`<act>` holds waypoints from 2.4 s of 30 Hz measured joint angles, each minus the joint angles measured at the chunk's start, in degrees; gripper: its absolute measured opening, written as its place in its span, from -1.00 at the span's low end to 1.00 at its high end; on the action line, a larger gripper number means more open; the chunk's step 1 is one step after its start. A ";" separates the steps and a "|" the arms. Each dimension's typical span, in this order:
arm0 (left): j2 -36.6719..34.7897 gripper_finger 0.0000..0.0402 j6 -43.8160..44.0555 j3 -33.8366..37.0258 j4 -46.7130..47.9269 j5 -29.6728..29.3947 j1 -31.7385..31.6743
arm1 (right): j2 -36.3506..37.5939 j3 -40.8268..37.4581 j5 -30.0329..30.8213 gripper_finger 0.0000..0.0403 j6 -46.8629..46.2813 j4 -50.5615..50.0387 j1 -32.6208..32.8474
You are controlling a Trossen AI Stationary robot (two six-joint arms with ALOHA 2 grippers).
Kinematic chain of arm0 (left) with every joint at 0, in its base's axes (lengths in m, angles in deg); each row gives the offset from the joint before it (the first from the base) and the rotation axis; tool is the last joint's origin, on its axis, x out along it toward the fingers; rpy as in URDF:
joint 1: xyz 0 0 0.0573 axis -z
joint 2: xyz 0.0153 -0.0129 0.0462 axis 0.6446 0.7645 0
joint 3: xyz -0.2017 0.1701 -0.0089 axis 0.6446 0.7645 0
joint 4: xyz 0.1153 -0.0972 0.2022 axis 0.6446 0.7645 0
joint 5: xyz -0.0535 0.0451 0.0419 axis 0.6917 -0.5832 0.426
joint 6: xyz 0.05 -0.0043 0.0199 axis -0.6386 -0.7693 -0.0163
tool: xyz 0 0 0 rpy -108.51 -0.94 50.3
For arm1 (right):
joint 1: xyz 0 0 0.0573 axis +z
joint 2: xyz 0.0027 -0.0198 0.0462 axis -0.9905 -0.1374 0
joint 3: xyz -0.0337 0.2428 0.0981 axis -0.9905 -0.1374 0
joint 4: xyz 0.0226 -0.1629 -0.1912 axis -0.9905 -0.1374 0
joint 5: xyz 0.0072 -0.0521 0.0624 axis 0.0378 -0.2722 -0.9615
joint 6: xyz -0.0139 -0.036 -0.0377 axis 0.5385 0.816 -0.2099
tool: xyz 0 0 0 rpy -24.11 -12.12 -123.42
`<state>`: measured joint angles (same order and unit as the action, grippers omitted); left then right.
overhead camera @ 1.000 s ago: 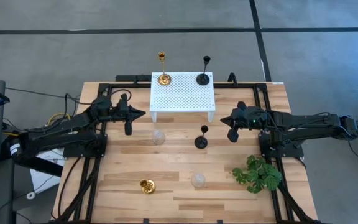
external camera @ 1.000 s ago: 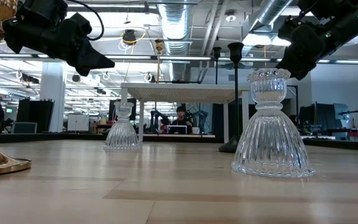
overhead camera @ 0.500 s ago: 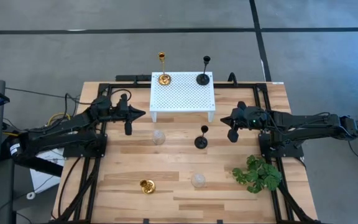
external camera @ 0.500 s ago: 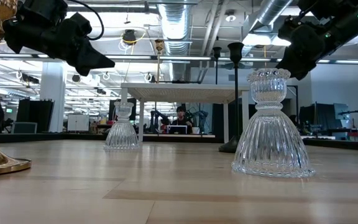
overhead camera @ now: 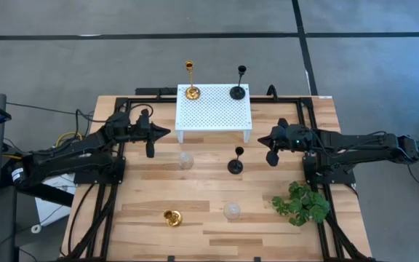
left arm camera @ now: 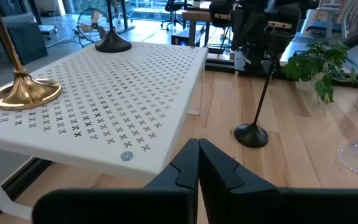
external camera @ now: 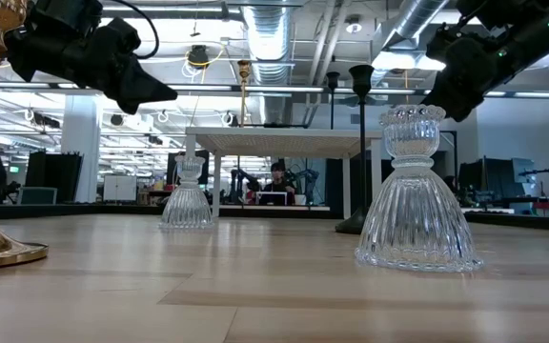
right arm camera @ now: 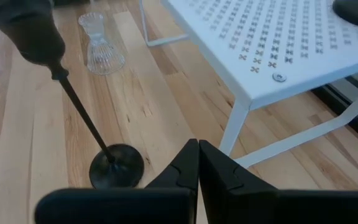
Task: Pick & Place candle stick holders
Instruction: Put the top transparent candle holder on the shelf
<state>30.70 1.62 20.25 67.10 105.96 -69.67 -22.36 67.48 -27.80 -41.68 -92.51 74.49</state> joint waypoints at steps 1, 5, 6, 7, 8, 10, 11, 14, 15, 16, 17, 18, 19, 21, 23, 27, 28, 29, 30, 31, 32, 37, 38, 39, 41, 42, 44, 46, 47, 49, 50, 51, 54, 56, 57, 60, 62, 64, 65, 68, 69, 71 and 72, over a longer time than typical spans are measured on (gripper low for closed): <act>0.00 -0.97 0.00 0.00 -0.07 0.00 0.02 | 0.00 0.00 -0.04 -1.00 0.00 0.59 0.00; 0.00 -0.98 1.09 0.00 -0.50 1.58 0.01 | 0.00 0.02 -0.13 -1.00 -0.02 3.47 0.00; 0.00 -0.98 1.66 0.00 -0.48 2.29 0.01 | 0.00 0.02 -0.35 -1.00 -0.03 4.05 0.04; 0.00 -0.97 2.36 0.00 -0.48 2.91 0.02 | 0.00 0.02 -0.39 -1.00 -0.03 4.34 0.08; 0.00 -0.97 2.76 0.00 -0.48 3.37 0.02 | 0.00 0.02 -0.46 -1.00 -0.15 4.37 0.11; 0.00 -0.97 2.83 0.00 -0.55 3.65 0.08 | 0.00 0.02 -0.54 -1.00 -1.72 4.14 0.11; 0.00 -0.97 2.57 0.00 -0.76 3.63 0.37 | 0.00 0.02 -0.69 -1.00 -2.65 3.86 0.11; -0.71 -0.98 0.73 0.00 -2.20 3.59 1.75 | 0.00 0.02 -2.84 -1.00 -3.45 3.23 0.11; -1.12 -0.98 0.05 0.00 -2.84 3.63 2.55 | 0.00 0.02 -3.50 -1.00 -3.48 3.26 0.12; -1.62 -0.98 -0.48 0.00 -3.11 3.65 3.34 | 0.00 0.02 -3.72 -1.00 -3.48 3.26 0.17; -2.22 -0.98 -0.85 0.00 -3.11 3.74 4.22 | 0.00 0.02 -3.78 -1.00 -3.49 3.24 0.17; -2.86 -0.98 -1.09 0.00 -3.06 3.80 5.02 | 0.00 0.02 -3.76 -1.00 -3.50 3.26 0.17; -3.53 -0.98 -1.21 0.00 -3.04 3.80 5.84 | 0.00 0.02 -3.76 -1.00 -3.50 3.28 0.17; -4.58 -0.98 -1.35 0.00 -3.08 3.78 7.69 | 0.00 0.02 -3.74 -1.00 -3.66 3.27 0.42; -5.51 -0.98 -2.14 0.00 -3.05 3.70 9.12 | 0.00 0.04 -3.75 -1.00 -4.65 3.34 1.22; -6.76 -0.98 -2.34 0.00 -2.97 0.93 10.96 | -0.02 0.04 -3.73 -1.00 -5.65 3.42 4.39; -6.82 -0.98 -2.36 0.00 -2.90 0.05 11.27 | -0.04 0.04 -3.65 -1.00 -5.82 3.48 5.44; -6.88 -0.98 -2.38 0.00 -2.74 -0.85 11.46 | -0.07 0.04 -3.54 -1.00 -6.14 3.61 6.49; -6.88 -0.98 -2.38 0.00 -2.54 -1.35 11.62 | -0.07 0.04 -3.54 -1.00 -6.40 3.83 7.53; -6.91 -0.98 -2.38 0.00 -2.13 -1.96 11.81 | -0.07 0.06 -3.52 -1.00 -6.47 4.01 8.56; -6.91 -0.98 -2.38 0.00 -1.47 -2.27 12.08 | -0.07 0.07 -3.31 -1.00 -6.48 4.24 9.57; -6.81 -0.98 -2.38 0.00 0.95 -5.21 13.55 | -0.07 0.07 0.11 -1.00 -6.49 6.43 13.81; -6.86 -0.98 -2.38 0.00 1.01 -5.30 13.80 | -0.07 0.07 0.79 -1.00 -6.49 6.51 14.41; -6.86 -0.98 -2.36 0.00 0.84 -5.40 14.02 | -0.07 0.07 1.26 -1.00 -6.49 6.51 14.90; -6.86 -0.98 -2.17 0.00 0.87 -5.42 14.56 | -0.07 0.07 2.44 -1.00 -6.49 6.51 15.73; -6.85 -0.98 -2.12 0.00 0.83 -5.40 14.76 | -0.10 0.07 2.88 -1.00 -6.49 6.55 16.04; -6.52 -0.98 -2.06 0.00 0.88 -5.41 15.30 | -0.70 0.07 3.10 -1.00 -6.49 7.14 16.41; -6.50 -0.98 -2.03 0.00 0.81 -5.42 15.61 | -1.85 0.07 3.10 -1.00 -6.49 8.31 16.68; -6.36 -0.98 -2.03 0.00 0.83 -5.40 15.69 | -2.68 0.07 3.08 -1.00 -6.49 9.45 16.68; -6.19 -0.98 -2.03 0.00 0.85 -5.40 15.69 | -4.43 0.09 2.98 -1.00 -6.49 10.88 16.68; -6.20 -0.98 -2.09 0.00 0.86 -5.42 15.69 | -5.37 0.09 2.95 -1.00 -6.49 11.27 16.68; -6.21 -0.98 -2.13 0.00 0.82 -5.41 15.66 | -6.30 0.09 2.93 -1.00 -6.47 11.81 16.67; -6.21 -0.98 -2.14 0.00 0.81 -5.41 15.66 | -8.35 0.09 2.94 -1.00 -6.47 12.57 16.49; -6.21 -0.98 -2.14 0.00 0.84 -5.41 15.66 | -9.29 0.09 3.02 -1.00 -6.47 12.74 16.50; -6.21 -0.98 -2.14 0.00 0.83 -5.40 15.66 | -9.59 0.09 3.07 -1.00 -6.47 12.71 16.50; -6.21 -0.98 -2.14 0.00 0.83 -5.40 15.66 | -9.94 0.09 3.08 -1.00 -6.47 12.76 16.50; -6.21 -0.98 -2.14 0.00 0.83 -5.40 15.66 | -9.94 0.09 3.08 -1.00 -6.47 12.81 16.50; -6.21 -0.98 -2.14 0.00 0.83 -5.40 15.66 | -9.94 0.09 3.08 -1.00 -6.47 12.77 16.50; -6.21 -0.98 -2.14 0.00 0.83 -5.40 15.66 | -9.94 0.09 3.06 -1.00 -6.47 12.77 16.50; -6.21 -0.97 -2.14 0.00 0.83 -5.40 15.66 | -9.94 0.09 3.06 -1.00 -6.47 12.73 16.50; -6.21 -0.97 -2.14 0.00 0.83 -5.40 15.66 | -9.94 0.09 3.06 -1.00 -6.47 12.72 16.50; -6.21 -0.97 -2.14 0.00 0.83 -5.40 15.66 | -9.94 0.09 3.04 -1.00 -6.47 12.72 16.50; -6.21 -0.97 -2.14 0.00 0.83 -5.40 15.66 | -9.94 0.09 3.02 -1.00 -6.47 12.72 16.50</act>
<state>24.49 -0.52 20.25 67.93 100.56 -54.00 -32.30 67.56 -24.78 -48.15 -79.79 90.99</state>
